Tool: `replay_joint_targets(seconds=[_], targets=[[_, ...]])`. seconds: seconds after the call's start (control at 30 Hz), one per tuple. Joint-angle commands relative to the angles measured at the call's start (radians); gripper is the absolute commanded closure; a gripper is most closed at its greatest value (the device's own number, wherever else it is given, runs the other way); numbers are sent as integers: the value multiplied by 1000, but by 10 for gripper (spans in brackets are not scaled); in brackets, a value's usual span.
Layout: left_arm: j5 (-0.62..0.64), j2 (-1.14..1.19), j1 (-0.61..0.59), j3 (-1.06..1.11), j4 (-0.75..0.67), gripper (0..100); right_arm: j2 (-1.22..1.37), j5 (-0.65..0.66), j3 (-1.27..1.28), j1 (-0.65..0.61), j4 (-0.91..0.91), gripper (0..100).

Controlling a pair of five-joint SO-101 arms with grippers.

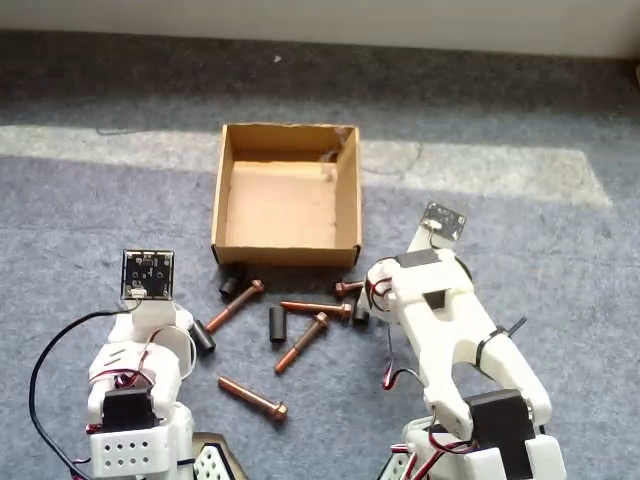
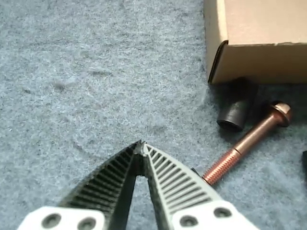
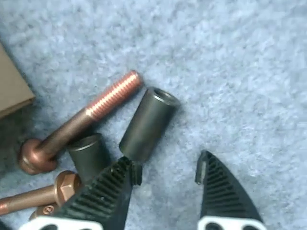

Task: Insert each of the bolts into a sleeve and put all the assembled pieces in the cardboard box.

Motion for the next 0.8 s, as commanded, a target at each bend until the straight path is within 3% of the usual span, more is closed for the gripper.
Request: replay_joint_targets(seconds=[0.0, 0.3, 0.53, 0.7, 0.77], targets=[[5, -13, -8, -5, -18, 993, -1, 15, -42, -4, -31, 948], [5, -13, -8, -4, -18, 993, -15, 92, -42, 71, -25, 995], [5, -13, -8, -4, -18, 993, -277, 94, -39, 76, 127, 980], [5, -13, -8, -4, -18, 993, -409, 87, -18, 71, 154, 797], [5, -13, -10, -4, -18, 993, -407, 86, 7, 71, 150, 768]])
